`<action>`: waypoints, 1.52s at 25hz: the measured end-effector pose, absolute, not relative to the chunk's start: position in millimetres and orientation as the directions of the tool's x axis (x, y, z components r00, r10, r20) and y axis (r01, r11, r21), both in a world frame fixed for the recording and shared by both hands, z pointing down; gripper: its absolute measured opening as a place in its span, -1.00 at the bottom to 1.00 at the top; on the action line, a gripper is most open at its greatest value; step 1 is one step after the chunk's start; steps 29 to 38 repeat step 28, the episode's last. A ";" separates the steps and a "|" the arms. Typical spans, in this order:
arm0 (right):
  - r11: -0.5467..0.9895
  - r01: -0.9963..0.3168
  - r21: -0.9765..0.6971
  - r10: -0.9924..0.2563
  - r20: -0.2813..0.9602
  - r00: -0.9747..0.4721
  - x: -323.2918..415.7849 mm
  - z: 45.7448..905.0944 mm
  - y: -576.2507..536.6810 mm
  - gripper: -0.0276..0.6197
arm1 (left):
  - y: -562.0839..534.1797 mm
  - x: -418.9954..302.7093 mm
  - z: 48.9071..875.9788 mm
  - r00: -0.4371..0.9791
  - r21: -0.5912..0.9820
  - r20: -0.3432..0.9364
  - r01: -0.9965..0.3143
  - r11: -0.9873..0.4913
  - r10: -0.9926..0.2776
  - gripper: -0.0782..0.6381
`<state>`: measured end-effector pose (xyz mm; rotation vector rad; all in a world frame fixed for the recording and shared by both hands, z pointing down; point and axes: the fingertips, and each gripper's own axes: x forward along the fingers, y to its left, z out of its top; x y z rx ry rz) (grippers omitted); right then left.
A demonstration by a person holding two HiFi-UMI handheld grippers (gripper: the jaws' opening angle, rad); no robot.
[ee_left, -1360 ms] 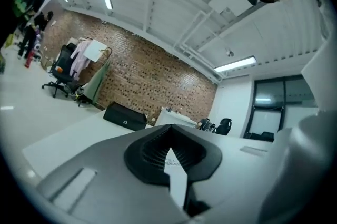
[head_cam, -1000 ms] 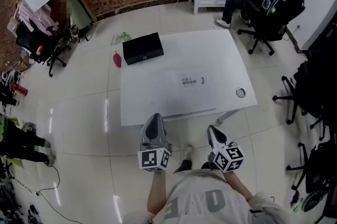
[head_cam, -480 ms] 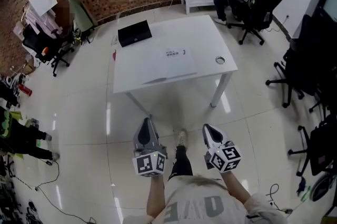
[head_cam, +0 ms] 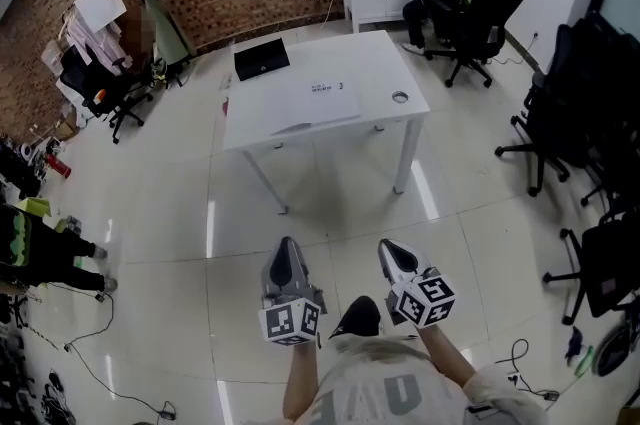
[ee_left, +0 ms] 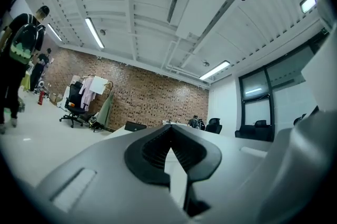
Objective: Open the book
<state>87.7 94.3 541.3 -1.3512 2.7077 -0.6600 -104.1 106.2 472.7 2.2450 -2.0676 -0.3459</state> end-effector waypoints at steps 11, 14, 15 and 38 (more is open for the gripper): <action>0.478 -0.789 -0.386 -0.821 0.123 -0.558 99.4 518.9 134.4 -0.91 | 137.8 -77.5 456.0 0.138 0.183 -0.155 -0.969 -0.166 -0.978 -0.74; 0.487 -0.791 -0.369 -0.820 0.118 -0.560 95.4 517.0 145.9 -0.91 | 147.9 -71.9 459.0 0.158 0.179 -0.163 -0.966 -0.187 -0.974 -0.74; 0.493 -0.789 -0.366 -0.817 0.116 -0.564 93.2 516.0 147.3 -0.91 | 148.4 -70.0 460.8 0.168 0.179 -0.161 -0.964 -0.196 -0.972 -0.74; 0.488 -0.804 -0.338 -0.835 0.087 -0.543 95.5 494.1 155.0 -0.91 | 152.4 -45.1 457.4 0.267 0.093 -0.135 -0.955 -0.281 -0.954 -0.74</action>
